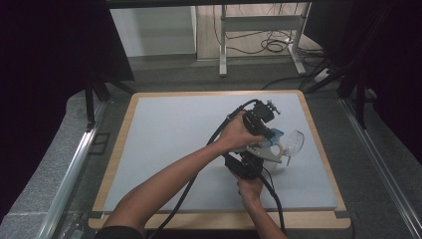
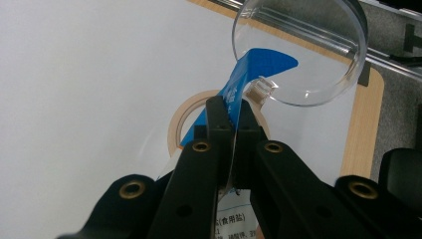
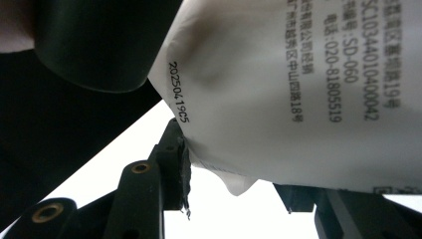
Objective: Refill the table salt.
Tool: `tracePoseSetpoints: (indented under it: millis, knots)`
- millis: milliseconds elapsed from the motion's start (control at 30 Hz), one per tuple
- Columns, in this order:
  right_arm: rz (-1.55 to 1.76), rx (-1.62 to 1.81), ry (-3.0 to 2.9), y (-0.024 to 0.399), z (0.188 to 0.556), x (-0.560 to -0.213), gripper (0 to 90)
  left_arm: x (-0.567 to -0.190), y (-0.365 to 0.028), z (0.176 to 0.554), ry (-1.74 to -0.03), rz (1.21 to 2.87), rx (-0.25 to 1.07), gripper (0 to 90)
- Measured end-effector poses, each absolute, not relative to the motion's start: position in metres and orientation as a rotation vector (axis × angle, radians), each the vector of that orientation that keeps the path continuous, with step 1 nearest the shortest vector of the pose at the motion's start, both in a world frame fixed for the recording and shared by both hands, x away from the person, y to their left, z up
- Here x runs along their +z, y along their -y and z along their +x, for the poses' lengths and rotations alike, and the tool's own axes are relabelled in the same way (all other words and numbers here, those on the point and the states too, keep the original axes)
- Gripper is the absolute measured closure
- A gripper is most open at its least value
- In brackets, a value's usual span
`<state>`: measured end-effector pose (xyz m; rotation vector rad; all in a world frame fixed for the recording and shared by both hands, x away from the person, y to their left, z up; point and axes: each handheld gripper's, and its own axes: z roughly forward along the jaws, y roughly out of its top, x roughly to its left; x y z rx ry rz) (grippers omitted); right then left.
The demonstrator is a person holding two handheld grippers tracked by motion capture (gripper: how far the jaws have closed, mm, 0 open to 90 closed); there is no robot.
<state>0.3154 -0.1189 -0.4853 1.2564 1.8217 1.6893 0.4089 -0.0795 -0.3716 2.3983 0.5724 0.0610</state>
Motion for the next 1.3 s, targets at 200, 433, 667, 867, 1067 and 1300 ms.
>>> tracePoseSetpoints:
  millis: [200, 433, 667, 867, 1067, 1300]
  knots:
    - [1.258, 1.689, -1.822, 0.1191, 0.3155, -0.4853, 54.6, -0.372, 0.0798, 0.4091, -0.569, 2.4, 0.063, 90.0]
    - [1.255, 1.69, -1.82, 0.1191, 0.3154, -0.485, 54.7, -0.3716, 0.0798, 0.4087, -0.57, 2.398, 0.063, 90.0]
    - [1.257, 1.688, -1.817, 0.1197, 0.3155, -0.4847, 54.8, -0.372, 0.0808, 0.4086, -0.57, 2.396, 0.057, 90.0]
    - [1.254, 1.689, -1.817, 0.1197, 0.3154, -0.4845, 54.8, -0.3718, 0.081, 0.4085, -0.569, 2.399, 0.056, 90.0]
    - [1.252, 1.687, -1.814, 0.1196, 0.3152, -0.4844, 54.8, -0.3717, 0.0811, 0.4081, -0.568, 2.399, 0.057, 90.0]
    - [1.252, 1.68, -1.812, 0.1196, 0.3153, -0.4843, 54.9, -0.3724, 0.0815, 0.408, -0.567, 2.398, 0.055, 90.0]
